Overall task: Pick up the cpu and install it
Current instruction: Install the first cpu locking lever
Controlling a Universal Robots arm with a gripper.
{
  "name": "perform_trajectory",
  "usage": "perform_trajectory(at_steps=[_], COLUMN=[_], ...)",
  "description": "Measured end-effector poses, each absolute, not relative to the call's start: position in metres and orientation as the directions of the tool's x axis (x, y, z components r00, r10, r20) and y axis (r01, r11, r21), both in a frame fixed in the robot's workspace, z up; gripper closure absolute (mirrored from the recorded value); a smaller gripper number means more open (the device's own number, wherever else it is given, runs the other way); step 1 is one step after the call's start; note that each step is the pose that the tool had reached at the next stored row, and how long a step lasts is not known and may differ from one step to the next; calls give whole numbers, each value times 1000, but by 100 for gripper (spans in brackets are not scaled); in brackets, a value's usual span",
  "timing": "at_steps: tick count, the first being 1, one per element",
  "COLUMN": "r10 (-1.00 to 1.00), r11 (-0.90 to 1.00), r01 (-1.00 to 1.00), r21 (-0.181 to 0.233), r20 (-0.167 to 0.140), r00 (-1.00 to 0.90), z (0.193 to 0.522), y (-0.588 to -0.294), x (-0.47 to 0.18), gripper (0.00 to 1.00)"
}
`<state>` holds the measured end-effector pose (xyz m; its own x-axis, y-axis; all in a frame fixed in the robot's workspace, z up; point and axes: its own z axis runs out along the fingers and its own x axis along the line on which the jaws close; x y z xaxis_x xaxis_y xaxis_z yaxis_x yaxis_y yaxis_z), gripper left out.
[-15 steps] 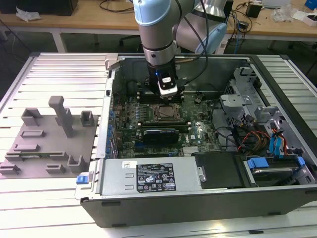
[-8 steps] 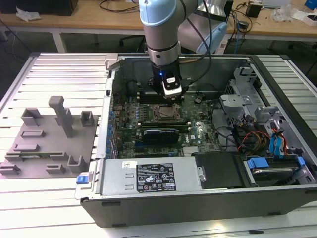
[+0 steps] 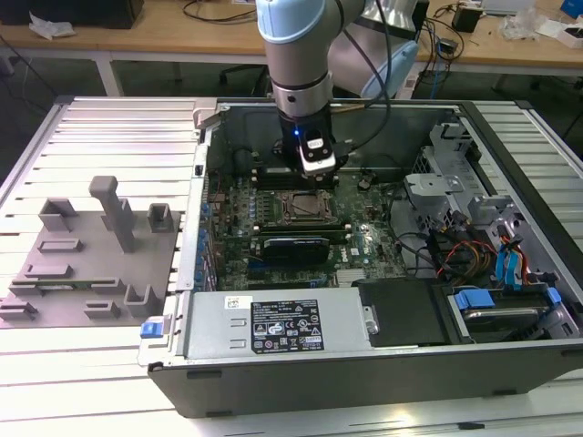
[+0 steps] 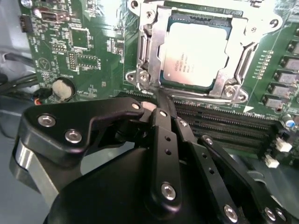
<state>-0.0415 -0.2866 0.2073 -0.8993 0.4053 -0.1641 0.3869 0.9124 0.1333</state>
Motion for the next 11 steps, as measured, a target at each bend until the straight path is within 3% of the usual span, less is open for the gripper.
perform_trajectory(at_steps=[11], r10=[405], r11=[912], r01=[387], r21=[133], r20=[-164], r00=[-899], z=[228], y=[-287], x=[-41], gripper=[89])
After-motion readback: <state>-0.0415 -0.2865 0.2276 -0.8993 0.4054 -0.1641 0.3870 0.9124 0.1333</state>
